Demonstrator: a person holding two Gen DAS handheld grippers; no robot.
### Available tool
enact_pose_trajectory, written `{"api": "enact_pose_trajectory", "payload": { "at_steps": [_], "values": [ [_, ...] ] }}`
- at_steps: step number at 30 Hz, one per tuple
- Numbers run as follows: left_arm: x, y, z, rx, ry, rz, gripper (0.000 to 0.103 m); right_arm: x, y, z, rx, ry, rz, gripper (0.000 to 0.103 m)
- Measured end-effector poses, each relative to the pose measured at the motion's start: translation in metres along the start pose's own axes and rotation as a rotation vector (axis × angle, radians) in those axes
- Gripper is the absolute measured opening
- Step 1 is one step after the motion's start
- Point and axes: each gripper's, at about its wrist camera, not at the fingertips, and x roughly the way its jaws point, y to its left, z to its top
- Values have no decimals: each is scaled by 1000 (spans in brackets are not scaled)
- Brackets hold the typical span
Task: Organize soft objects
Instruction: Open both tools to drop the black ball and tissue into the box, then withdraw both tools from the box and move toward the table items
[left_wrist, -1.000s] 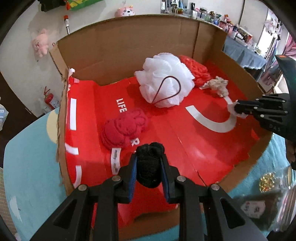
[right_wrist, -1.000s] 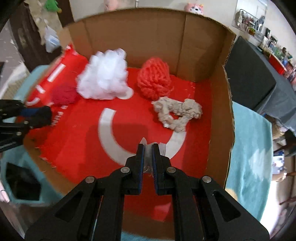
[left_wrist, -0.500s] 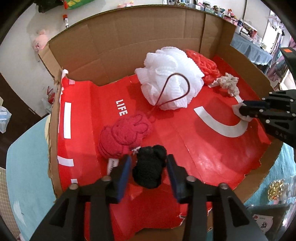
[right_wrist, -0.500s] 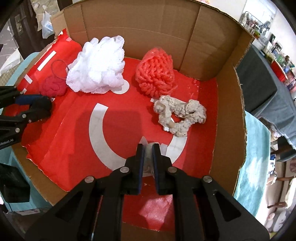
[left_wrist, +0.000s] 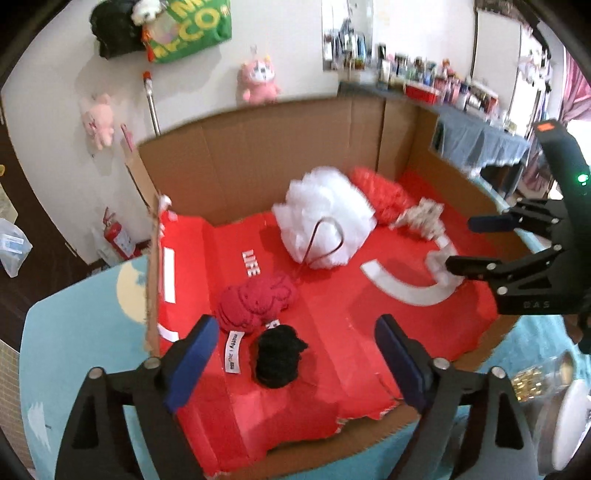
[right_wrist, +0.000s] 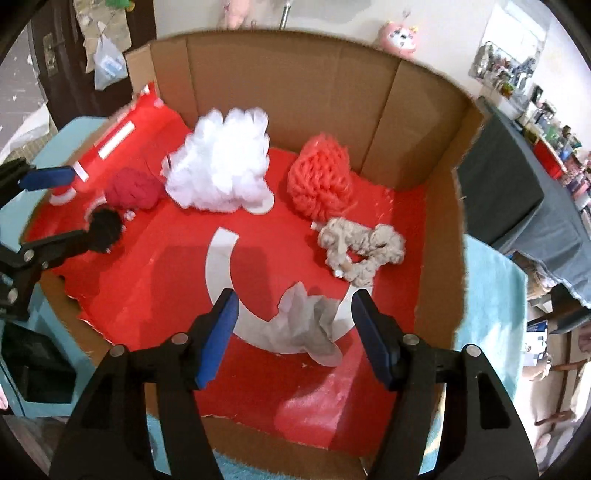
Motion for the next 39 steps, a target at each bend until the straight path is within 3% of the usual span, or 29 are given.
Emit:
{"api": "enact_pose_trajectory", "payload": {
  "at_steps": [8,11,23,30,39],
  "values": [
    [-81,-10,-6,-67,-224,9,101,-67,4,-6,33,-138,6,74],
    [-112,-13,-10,-102,-288,-15,103,-100,9,-13,57,-211,23,83],
    [-219,-57,-71,-98,-554,28,103,-224,56,-85,63,-508,-23,92],
    [-244,-80,-111,-107,-642,49,103,-261,81,-146,90,-652,-81,96],
    [-253,-107,-157,-102,-696,89,103,-271,93,-204,164,-725,-95,98]
  ]
}}
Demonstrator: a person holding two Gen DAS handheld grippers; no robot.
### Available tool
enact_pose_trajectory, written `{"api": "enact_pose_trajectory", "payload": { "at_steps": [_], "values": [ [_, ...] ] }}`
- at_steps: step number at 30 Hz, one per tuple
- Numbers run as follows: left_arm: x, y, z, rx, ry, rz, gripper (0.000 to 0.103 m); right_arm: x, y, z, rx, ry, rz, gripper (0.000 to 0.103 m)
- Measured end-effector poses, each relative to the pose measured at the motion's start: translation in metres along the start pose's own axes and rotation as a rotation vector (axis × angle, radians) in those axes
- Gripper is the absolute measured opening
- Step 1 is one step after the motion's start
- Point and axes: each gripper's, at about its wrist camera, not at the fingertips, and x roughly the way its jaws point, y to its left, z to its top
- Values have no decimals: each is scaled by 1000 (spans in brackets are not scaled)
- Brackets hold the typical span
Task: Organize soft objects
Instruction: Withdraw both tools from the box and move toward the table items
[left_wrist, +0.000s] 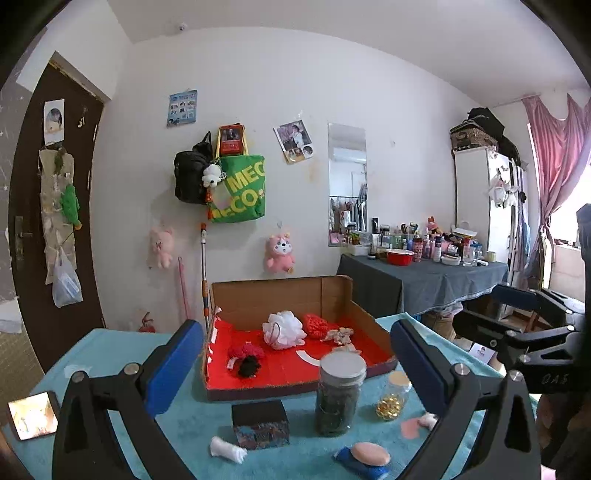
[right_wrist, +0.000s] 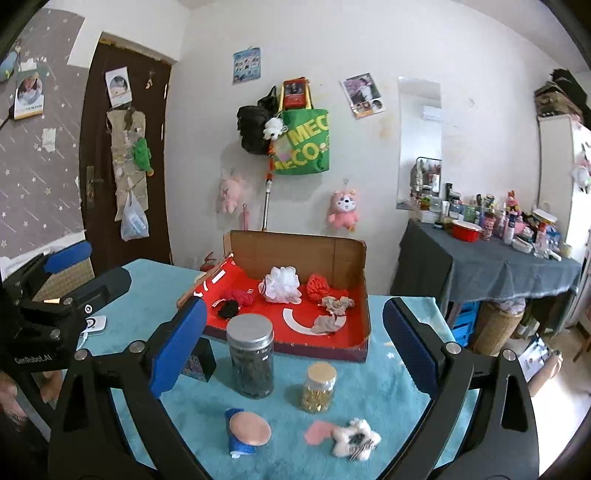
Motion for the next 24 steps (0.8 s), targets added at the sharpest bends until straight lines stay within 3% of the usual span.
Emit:
{"api": "enact_pose_trajectory", "payload": {
  "at_steps": [15,24],
  "values": [
    [-21,-12,-38,-4,57,-14,103,-22,-3,-46,63,20,-32,98],
    [0,-10,-81,-33,159,18,103,-10,0,-79,67,61,-79,98]
  ]
}}
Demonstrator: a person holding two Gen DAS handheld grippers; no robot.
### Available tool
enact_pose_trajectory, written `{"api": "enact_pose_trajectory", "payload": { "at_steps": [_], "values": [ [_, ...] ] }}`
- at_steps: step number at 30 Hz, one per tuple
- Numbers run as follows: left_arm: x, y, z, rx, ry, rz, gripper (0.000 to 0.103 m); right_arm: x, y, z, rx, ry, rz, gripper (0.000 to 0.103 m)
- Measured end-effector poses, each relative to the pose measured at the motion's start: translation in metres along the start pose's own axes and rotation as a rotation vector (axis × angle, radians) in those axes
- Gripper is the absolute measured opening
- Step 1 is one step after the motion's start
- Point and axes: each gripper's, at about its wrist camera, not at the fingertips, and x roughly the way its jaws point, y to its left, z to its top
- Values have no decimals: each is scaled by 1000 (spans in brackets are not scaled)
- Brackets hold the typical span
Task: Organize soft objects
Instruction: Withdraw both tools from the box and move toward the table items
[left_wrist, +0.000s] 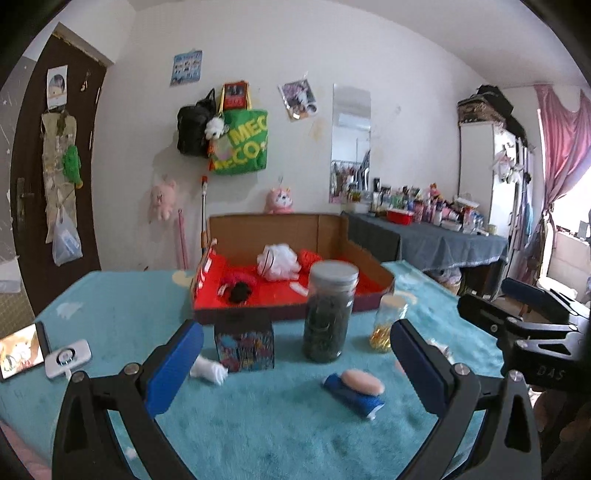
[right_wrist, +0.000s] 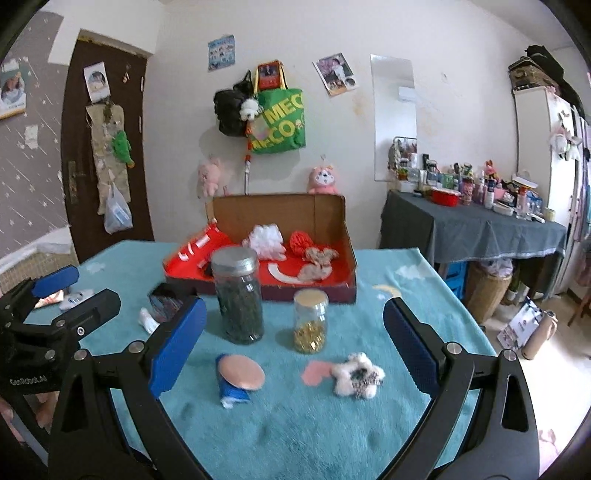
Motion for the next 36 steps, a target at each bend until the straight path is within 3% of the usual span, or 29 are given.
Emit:
{"api": "enact_pose_trajectory", "payload": {
  "at_steps": [11,20,29,36],
  "values": [
    [53,16,-50,-42,181,49,103,52,-4,-54,45,132,-11,98],
    [71,29,-59,-46,270,57,103,72,-3,-68,67,207,28,98],
    [85,57,-52,-68,341,68,102,108,6,-62,109,345,203,98],
    [98,83,-54,-109,399,67,93,131,7,-64,165,431,284,98]
  ]
}}
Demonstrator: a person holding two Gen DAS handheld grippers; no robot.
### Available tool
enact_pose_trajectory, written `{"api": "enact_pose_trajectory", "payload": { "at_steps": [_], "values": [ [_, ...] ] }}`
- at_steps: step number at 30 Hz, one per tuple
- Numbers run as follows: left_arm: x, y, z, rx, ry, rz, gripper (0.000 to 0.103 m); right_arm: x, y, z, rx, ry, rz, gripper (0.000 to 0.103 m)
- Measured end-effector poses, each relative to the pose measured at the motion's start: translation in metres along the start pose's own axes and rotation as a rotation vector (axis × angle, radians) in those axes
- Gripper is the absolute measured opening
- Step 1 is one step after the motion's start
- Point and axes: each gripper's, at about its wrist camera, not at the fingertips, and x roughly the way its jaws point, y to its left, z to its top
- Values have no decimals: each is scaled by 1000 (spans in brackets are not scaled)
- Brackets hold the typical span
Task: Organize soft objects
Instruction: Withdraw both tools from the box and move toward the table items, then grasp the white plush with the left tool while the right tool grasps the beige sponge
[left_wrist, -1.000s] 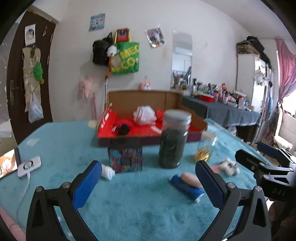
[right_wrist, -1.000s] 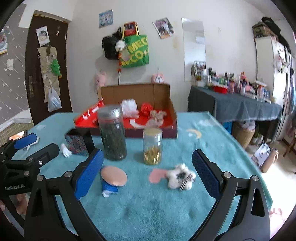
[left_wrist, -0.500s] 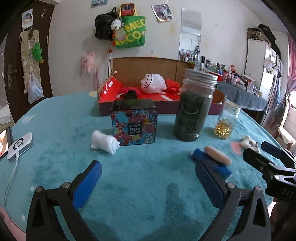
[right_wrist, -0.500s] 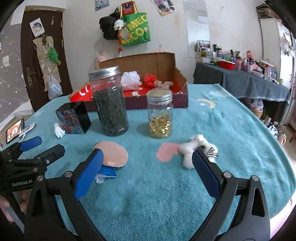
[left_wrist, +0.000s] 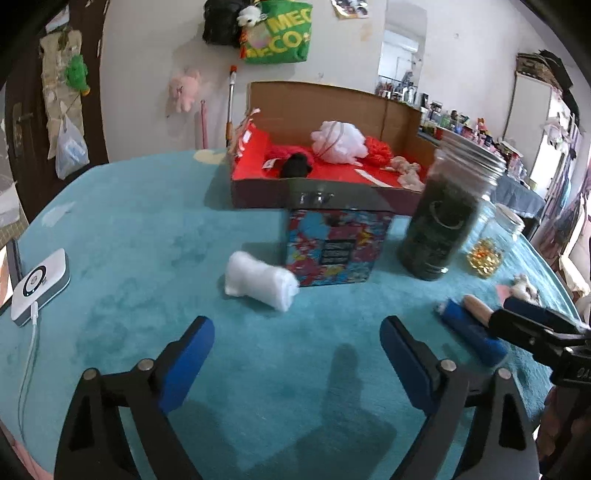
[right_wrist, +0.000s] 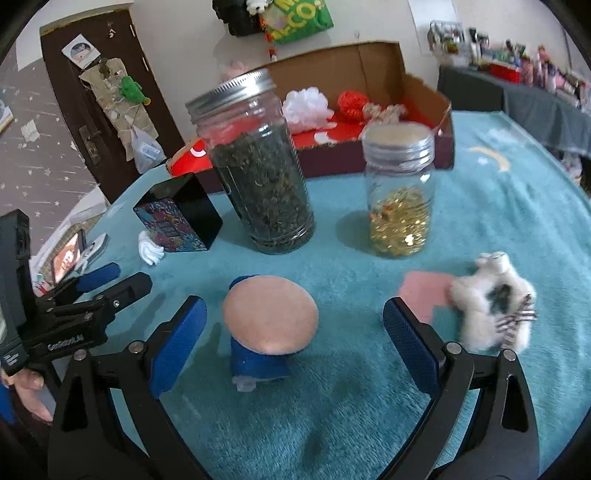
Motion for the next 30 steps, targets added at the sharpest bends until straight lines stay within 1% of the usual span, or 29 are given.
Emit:
{"api": "enact_pose_trajectory", "payload": {
  "at_steps": [2,3,4,6,8,9,10,11,12,13,14,17,20,22,24,26,29,30],
  "values": [
    [3,6,2,-5,3,6,92,3,-2,1,7,10,18,97],
    [4,8,4,-6,5,7,90,3,-2,1,8,13,24,96],
    [6,10,6,-8,8,3,87,4,-3,2,9,17,31,94],
    [10,11,10,-6,17,-12,85,5,-3,3,14,26,52,86],
    [15,11,16,11,23,-21,79,6,-4,4,16,33,63,75],
    [17,10,18,17,24,-20,69,7,-4,4,16,36,72,70],
    [19,11,20,20,26,-22,56,7,-5,4,17,37,82,56],
    [22,12,21,19,33,-34,47,8,-5,4,17,41,102,48],
    [25,13,21,14,42,-45,24,9,-6,4,22,50,125,47],
    [27,14,21,6,51,-55,21,10,-7,3,26,49,137,41],
    [25,16,19,-2,44,-61,21,8,-8,2,27,40,143,31],
    [15,17,15,-3,13,-65,19,6,-14,2,63,37,188,25],
    [-3,14,10,-11,-7,-99,18,0,-17,2,64,20,192,24],
    [-16,2,6,20,-21,-134,18,-6,-16,3,56,1,188,24],
    [-22,-13,4,59,-23,-179,18,-13,-12,5,26,-21,152,24],
    [-24,-30,2,97,-20,-235,18,-20,-8,7,-3,-46,129,24],
    [-19,-50,0,134,-9,-277,18,-26,-3,9,-37,-74,95,24],
    [-17,-57,-1,144,-2,-302,18,-28,-1,9,-47,-82,82,24]
  ]
}}
